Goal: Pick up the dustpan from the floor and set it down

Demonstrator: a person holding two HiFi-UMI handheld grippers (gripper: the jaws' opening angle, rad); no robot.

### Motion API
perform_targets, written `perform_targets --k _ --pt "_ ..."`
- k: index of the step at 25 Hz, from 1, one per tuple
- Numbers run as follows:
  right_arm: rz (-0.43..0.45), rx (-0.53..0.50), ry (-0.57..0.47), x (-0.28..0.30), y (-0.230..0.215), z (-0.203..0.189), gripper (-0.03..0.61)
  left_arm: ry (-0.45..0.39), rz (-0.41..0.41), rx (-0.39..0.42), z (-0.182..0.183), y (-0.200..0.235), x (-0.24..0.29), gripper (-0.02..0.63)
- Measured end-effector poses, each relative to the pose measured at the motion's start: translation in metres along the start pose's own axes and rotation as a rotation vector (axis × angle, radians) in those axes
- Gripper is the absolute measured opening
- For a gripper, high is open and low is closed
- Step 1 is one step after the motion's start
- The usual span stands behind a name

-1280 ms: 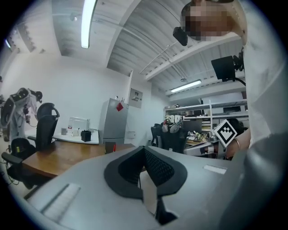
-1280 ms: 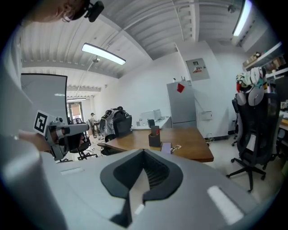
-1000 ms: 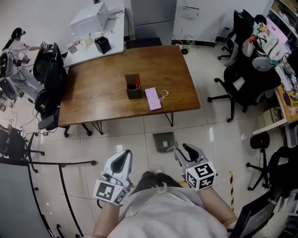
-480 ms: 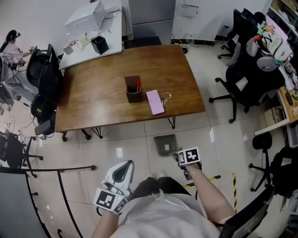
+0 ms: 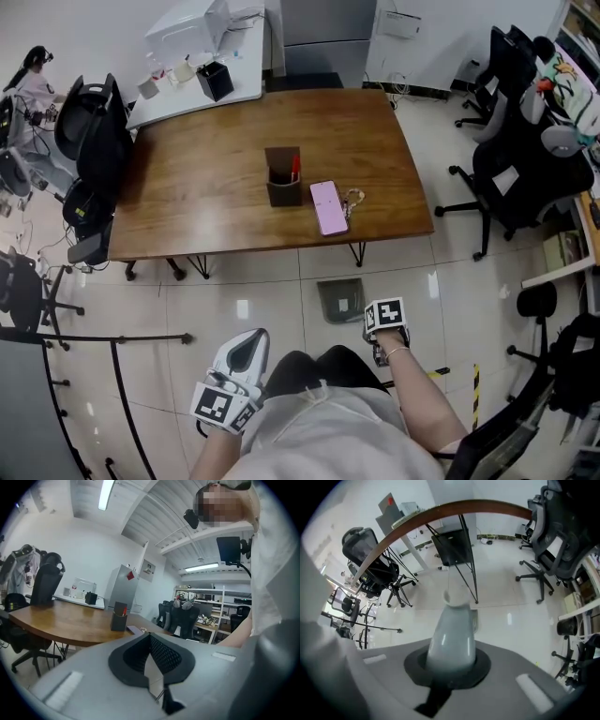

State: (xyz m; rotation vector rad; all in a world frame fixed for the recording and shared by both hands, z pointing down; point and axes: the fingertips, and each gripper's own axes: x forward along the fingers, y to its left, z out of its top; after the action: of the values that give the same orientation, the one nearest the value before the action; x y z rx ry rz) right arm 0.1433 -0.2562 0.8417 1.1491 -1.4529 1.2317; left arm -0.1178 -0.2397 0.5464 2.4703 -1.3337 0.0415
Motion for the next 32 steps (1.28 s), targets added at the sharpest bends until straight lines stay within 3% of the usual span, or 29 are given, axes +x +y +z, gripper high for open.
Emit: perform_targets --k 5,11,16,21,25,32 --pt "-0.019 -0.025 0.009 -0.017 -0.002 -0.016 0.002 0.004 -0.044 0.001 0.023 -0.014 0.004 0.014" --pt "0.017 -0.003 -0.015 -0.1 0.016 -0.035 0.002 0.077 -0.044 0.003 0.043 -0.029 -0.018 0.014" --pt "0.056 -0.008 -0.126 -0.17 0.029 -0.067 0.002 0.044 -0.052 0.022 0.063 -0.058 -0.043 0.014" --pt "0.092 -0.03 -0.204 -0.216 0.032 -0.12 0.002 0.002 -0.064 0.053 0.051 -0.113 -0.086 0.014" --pt "0.13 -0.081 -0.241 -0.244 0.027 -0.17 0.002 -0.014 -0.022 0.054 0.029 -0.161 -0.132 0.014" --pt "0.143 -0.134 -0.276 -0.28 0.011 -0.257 0.002 0.019 -0.002 0.113 -0.005 -0.257 -0.205 0.014"
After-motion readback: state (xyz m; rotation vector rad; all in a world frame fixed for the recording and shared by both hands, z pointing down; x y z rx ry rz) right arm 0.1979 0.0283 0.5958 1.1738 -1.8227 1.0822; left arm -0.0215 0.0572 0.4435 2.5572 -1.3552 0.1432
